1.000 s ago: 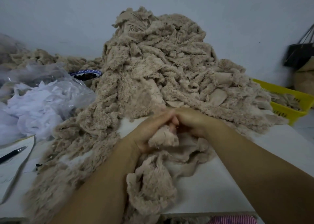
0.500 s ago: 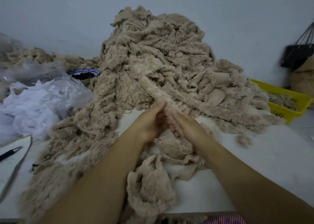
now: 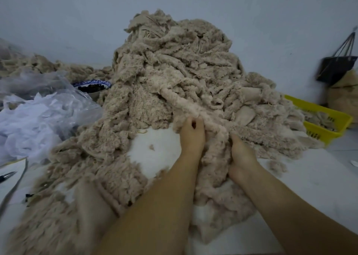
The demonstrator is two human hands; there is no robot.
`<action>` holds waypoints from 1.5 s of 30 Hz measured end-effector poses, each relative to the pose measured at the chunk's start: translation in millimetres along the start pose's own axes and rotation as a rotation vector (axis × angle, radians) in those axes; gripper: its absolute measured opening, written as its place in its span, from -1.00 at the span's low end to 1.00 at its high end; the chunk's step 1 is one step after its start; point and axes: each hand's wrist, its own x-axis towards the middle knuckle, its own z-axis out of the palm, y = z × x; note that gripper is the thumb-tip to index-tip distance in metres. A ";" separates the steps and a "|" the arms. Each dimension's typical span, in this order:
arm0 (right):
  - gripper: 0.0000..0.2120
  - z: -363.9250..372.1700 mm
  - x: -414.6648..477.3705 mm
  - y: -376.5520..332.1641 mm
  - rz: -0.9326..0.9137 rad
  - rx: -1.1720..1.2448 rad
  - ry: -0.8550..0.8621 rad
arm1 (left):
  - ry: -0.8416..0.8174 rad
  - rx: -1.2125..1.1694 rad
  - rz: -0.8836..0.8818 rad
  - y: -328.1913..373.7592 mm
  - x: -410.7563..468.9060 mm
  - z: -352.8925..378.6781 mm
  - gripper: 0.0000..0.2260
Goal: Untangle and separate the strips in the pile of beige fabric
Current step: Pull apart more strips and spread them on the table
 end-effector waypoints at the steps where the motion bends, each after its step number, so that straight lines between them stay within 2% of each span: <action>1: -0.65 2.1 6.1 -1.8 0.002 -0.053 -0.030 | 0.025 -0.007 0.013 -5.2 -5.1 -6.0 -0.72; 5: -0.64 30.1 20.1 -8.0 -0.083 -0.285 -0.253 | 0.038 0.042 0.078 -4.4 -30.2 -22.4 -0.77; 8: -0.71 62.7 19.5 -12.3 -0.098 -0.499 -0.459 | 0.002 0.071 0.007 -12.0 -48.8 -37.9 -0.78; 10: -0.64 77.1 18.8 -6.9 -0.135 -0.726 -0.493 | 0.015 0.043 -0.072 -16.2 -52.1 -49.5 -0.78; 12: -0.54 77.7 26.4 5.0 -0.264 -0.791 -0.418 | 0.050 -0.010 -0.150 -13.0 -51.4 -56.7 -0.78; 14: -0.53 70.4 24.6 16.9 -0.367 -0.665 -0.265 | 0.097 -0.078 -0.208 -5.2 -43.9 -57.1 -0.80; 16: -0.51 62.5 15.8 27.1 -0.393 -0.536 -0.137 | 0.077 -0.062 -0.224 1.2 -30.4 -50.8 -0.83; 18: -0.52 56.9 1.7 38.7 -0.391 -0.487 -0.046 | -0.035 0.001 -0.232 12.6 -18.3 -40.8 -0.84; 20: -0.56 51.7 -10.4 47.2 -0.295 -0.390 -0.019 | -0.166 0.016 -0.265 21.8 -9.0 -30.6 -0.72; 23: -0.67 38.2 -18.8 34.7 -0.049 -0.190 -0.173 | -0.235 -0.124 -0.439 23.9 3.5 -27.8 -0.64; 25: -0.67 25.6 -21.9 18.8 0.016 -0.331 -0.348 | -0.246 -0.271 -0.537 22.5 8.8 -35.3 -0.67; 27: -0.70 17.2 -20.6 4.0 0.011 -0.506 -0.472 | -0.222 -0.429 -0.537 18.7 12.7 -47.6 -0.71; 29: -0.70 17.3 -13.2 -9.1 -0.044 -0.518 -0.455 | -0.264 -0.583 -0.609 9.4 13.4 -57.5 -0.72; 31: -0.67 25.0 -0.4 -19.4 -0.099 -0.370 -0.363 | -0.270 -0.591 -0.555 5.0 17.0 -63.1 -0.83; 34: -0.60 41.8 16.7 -21.4 -0.086 -0.101 -0.285 | -0.202 -0.415 -0.455 8.6 17.1 -66.1 -0.76; 37: -0.59 50.7 27.3 -0.1 -0.197 -0.112 -0.154 | -0.117 -0.196 -0.330 -4.1 11.4 -64.5 -0.67; 39: -0.57 48.5 25.7 18.5 -0.265 -0.158 -0.076 | -0.064 -0.214 -0.306 -12.4 2.7 -68.6 -0.65; 41: -0.56 44.0 22.7 27.2 -0.293 -0.184 -0.069 | -0.045 -0.200 -0.306 -20.2 -3.0 -73.0 -0.55; 42: -0.59 40.7 22.2 28.4 -0.290 -0.171 -0.082 | -0.025 -0.260 -0.295 -22.6 -4.0 -75.5 -0.58; 43: -0.62 36.9 23.5 27.3 -0.281 -0.140 -0.089 | 0.003 -0.430 -0.310 -24.4 -0.8 -78.5 -0.68; 44: -0.65 33.4 25.0 25.2 -0.268 -0.097 -0.088 | 0.016 -0.665 -0.354 -23.6 3.4 -82.4 -0.78; 45: -0.65 30.6 26.4 22.6 -0.254 -0.046 -0.083 | 0.015 -0.910 -0.410 -20.3 6.7 -88.3 -0.80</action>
